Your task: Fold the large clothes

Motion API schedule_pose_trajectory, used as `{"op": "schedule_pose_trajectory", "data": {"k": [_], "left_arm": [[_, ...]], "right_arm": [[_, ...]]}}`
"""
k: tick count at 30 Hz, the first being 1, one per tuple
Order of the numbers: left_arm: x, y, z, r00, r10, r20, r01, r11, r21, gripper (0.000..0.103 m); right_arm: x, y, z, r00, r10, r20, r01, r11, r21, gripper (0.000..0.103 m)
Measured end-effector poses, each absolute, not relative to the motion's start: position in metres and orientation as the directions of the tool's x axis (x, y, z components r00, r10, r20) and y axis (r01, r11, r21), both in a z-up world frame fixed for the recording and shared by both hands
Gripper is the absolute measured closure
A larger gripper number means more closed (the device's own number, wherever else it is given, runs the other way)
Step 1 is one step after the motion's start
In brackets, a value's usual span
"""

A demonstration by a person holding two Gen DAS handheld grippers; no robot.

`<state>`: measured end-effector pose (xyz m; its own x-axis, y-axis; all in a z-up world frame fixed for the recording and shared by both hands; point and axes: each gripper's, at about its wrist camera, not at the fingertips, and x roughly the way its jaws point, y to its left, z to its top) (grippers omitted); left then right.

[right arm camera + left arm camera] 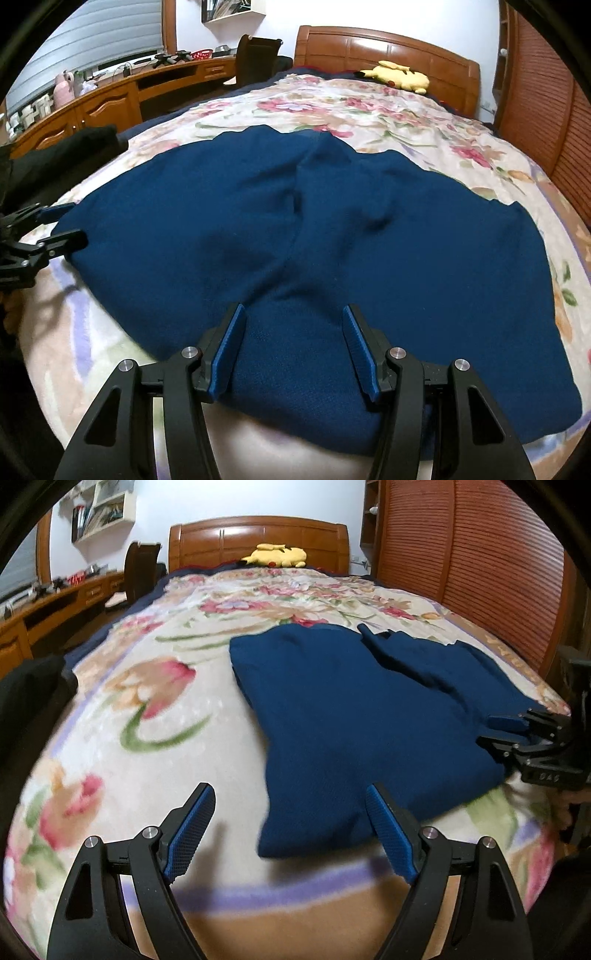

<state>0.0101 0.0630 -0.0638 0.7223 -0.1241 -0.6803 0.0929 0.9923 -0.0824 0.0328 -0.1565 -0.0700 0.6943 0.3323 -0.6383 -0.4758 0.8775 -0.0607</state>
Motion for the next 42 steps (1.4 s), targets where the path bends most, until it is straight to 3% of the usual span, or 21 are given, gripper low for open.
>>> {"op": "schedule_pose_trajectory", "data": {"k": [16, 26, 30, 36, 42], "left_arm": [[0.019, 0.066, -0.073, 0.626, -0.183, -0.758, 0.013, 0.974, -0.225, 0.019], [0.022, 0.072, -0.062, 0.617, -0.225, -0.754, -0.016, 0.955, -0.298, 0.019], [0.022, 0.074, -0.059, 0.623, -0.219, -0.751, -0.007, 0.958, -0.285, 0.019], [0.024, 0.08, -0.064, 0.613, -0.198, -0.765, -0.022, 0.963, -0.267, 0.019], [0.026, 0.09, -0.071, 0.589, -0.253, -0.767, -0.069, 0.93, -0.36, 0.02]], "right_arm": [[0.01, -0.169, -0.072, 0.726, 0.354, -0.59, -0.5, 0.861, -0.098, 0.046], [-0.008, -0.183, -0.052, 0.742, 0.354, -0.569, -0.485, 0.87, -0.091, 0.046], [-0.011, -0.184, -0.045, 0.737, 0.377, -0.561, -0.471, 0.882, -0.026, 0.046], [-0.019, -0.175, -0.05, 0.735, 0.365, -0.571, -0.475, 0.879, -0.049, 0.046], [-0.031, -0.186, -0.049, 0.747, 0.348, -0.566, -0.474, 0.876, -0.087, 0.046]]}}
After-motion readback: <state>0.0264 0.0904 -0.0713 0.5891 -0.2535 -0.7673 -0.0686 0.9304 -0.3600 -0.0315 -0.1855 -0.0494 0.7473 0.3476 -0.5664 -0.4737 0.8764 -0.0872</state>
